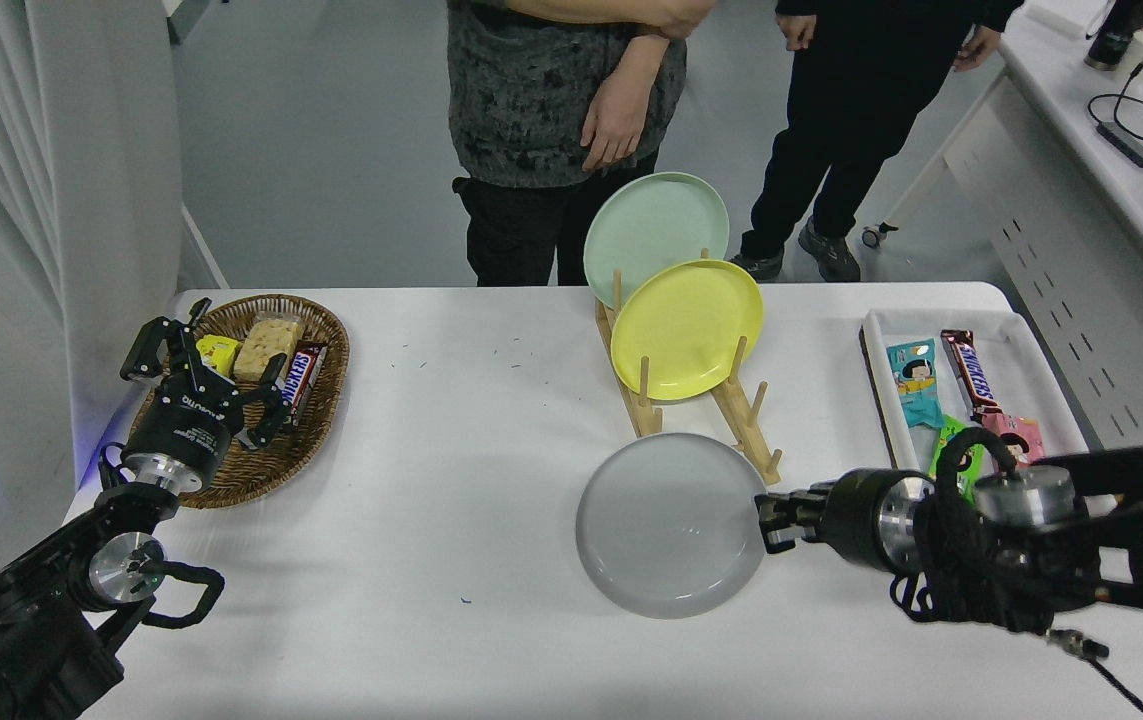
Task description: Place the plate on the table
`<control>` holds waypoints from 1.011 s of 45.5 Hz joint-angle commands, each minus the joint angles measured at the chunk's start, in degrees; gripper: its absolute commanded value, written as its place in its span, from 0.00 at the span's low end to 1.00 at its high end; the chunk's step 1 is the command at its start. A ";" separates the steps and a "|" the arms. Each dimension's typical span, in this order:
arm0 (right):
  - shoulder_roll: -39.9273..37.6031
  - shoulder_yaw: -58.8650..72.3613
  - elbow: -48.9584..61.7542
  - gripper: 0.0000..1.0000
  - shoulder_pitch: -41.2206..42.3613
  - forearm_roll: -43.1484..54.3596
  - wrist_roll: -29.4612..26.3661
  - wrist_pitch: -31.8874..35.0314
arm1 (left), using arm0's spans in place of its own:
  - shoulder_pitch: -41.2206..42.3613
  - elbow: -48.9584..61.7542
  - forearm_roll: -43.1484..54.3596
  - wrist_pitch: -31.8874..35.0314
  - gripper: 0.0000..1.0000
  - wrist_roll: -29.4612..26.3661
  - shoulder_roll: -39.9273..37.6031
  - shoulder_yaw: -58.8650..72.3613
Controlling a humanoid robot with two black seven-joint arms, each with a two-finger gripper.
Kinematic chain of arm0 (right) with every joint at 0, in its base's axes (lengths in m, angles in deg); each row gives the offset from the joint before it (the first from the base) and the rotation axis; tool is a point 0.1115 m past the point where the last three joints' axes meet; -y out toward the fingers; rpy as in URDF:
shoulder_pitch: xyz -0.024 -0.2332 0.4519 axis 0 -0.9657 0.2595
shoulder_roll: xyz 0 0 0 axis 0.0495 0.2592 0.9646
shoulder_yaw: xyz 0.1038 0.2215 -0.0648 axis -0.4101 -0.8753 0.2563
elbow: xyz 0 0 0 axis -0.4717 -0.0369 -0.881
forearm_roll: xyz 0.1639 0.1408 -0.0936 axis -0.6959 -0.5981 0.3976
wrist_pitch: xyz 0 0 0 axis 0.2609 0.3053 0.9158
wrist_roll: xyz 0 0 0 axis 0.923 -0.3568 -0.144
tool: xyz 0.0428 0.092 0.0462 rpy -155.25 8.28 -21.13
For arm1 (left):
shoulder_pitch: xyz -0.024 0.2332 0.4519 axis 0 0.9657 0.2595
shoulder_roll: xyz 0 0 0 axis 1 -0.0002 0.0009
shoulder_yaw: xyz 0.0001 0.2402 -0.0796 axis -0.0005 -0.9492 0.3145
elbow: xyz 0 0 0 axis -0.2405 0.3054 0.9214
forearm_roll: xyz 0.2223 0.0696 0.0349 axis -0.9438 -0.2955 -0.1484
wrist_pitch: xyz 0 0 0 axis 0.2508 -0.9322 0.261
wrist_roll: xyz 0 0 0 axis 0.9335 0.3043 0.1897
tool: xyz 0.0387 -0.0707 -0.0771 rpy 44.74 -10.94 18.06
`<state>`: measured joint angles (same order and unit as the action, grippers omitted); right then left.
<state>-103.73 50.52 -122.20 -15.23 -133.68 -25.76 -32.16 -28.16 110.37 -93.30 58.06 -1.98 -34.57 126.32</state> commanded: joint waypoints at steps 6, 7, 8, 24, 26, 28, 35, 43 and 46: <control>1.49 -15.63 -0.01 0.00 -16.73 0.37 3.35 0.08 | 0.00 0.00 0.07 0.00 0.98 0.00 0.00 0.00; 2.19 -15.81 0.16 0.00 -17.35 0.37 3.44 0.17 | 0.00 0.00 -0.02 0.00 0.98 0.00 0.00 0.00; 2.55 -15.90 0.25 0.00 -17.44 0.46 3.53 0.17 | 0.00 0.00 -0.02 0.00 0.98 0.00 0.00 0.00; 5.54 -20.55 0.34 0.00 -23.33 0.29 4.93 0.08 | 0.00 0.00 0.07 0.00 0.98 0.00 0.00 0.00; 5.45 -21.17 0.17 0.00 -23.42 -0.15 4.85 -0.09 | 0.00 0.00 -0.02 0.00 0.98 0.00 0.00 0.00; 5.54 -21.26 -0.01 0.00 -23.51 -0.33 4.85 -0.27 | 0.00 0.00 0.07 0.00 0.98 0.00 0.00 0.00; 4.93 -21.96 -0.19 0.00 -25.26 -0.51 4.85 -2.03 | 0.00 0.00 -0.02 0.00 0.98 0.00 0.00 0.00; 3.87 -22.05 -0.36 0.00 -27.02 -1.73 4.85 -2.47 | 0.00 0.00 0.07 0.00 0.98 0.00 0.00 0.00; 2.65 -22.05 -0.36 0.00 -27.29 -1.82 4.85 -2.47 | 0.00 0.00 0.07 0.00 0.98 0.00 0.00 0.00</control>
<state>-99.18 29.19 -122.40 -40.18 -134.62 -20.99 -33.86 -28.16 110.37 -93.28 58.06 -1.98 -34.57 126.32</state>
